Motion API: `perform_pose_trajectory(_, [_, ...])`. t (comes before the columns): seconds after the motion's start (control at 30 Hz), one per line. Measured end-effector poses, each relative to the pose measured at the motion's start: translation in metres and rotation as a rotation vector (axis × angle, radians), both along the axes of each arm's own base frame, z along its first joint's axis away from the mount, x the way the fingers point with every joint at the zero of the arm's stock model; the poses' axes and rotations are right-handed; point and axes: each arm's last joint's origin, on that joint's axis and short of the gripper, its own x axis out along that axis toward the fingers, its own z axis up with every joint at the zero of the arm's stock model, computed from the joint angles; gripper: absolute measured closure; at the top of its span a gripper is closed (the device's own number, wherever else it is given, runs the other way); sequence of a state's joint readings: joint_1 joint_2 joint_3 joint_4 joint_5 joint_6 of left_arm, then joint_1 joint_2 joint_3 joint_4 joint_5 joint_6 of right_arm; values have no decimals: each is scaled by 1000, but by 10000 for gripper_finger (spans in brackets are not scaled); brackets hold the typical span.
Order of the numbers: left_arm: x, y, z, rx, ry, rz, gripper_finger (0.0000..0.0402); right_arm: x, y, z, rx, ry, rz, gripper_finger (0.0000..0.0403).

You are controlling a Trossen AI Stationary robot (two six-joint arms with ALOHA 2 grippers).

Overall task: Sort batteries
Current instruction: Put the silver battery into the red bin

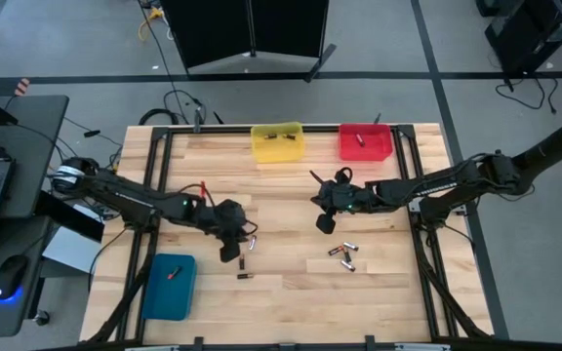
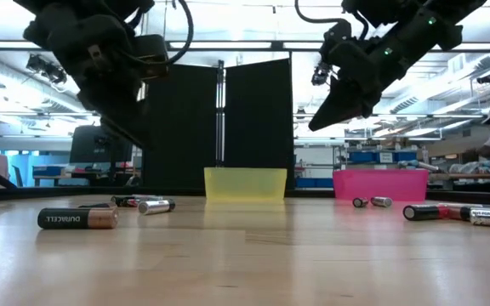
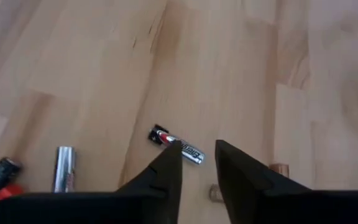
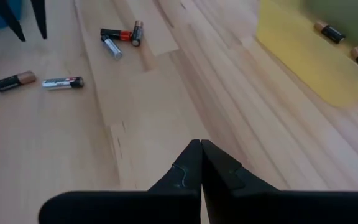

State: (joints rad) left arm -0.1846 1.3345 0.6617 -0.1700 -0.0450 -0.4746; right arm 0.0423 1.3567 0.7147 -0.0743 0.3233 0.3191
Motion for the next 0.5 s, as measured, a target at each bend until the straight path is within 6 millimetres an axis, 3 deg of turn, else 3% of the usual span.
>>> perform_pose_trajectory(0.23, [8, -6, -17, 7, 39, 45, 249, 1, 1, 1, -1, -14, 2, 392])
perform_pose_trajectory(0.5, [13, -7, -35, -32, 102, 113, 230, 1, 1, 2, -3, -21, 4, 392])
